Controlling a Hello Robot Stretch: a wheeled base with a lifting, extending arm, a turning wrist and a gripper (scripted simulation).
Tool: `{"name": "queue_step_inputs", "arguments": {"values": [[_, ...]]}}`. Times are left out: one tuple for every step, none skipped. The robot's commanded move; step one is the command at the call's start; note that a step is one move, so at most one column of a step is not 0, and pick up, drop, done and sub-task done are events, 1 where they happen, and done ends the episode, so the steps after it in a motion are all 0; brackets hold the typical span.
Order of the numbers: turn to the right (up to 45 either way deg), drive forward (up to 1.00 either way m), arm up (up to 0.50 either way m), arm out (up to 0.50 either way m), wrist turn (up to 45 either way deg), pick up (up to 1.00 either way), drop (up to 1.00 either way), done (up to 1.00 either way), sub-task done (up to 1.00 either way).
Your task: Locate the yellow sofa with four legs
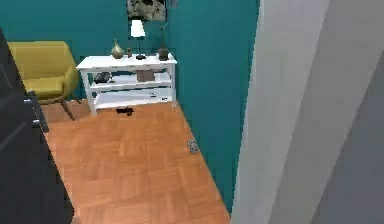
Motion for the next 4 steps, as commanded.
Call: {"name": "queue_step_inputs", "arguments": {"values": [[-39.0,0.0,0.0,0.0,0.0,0.0,0.0,0.0,0.0],[0.0,0.3,0.0,0.0,0.0,0.0,0.0,0.0,0.0],[21.0,0.0,0.0,0.0,0.0,0.0,0.0,0.0,0.0],[0.0,1.0,0.0,0.0,0.0,0.0,0.0,0.0,0.0]]}}
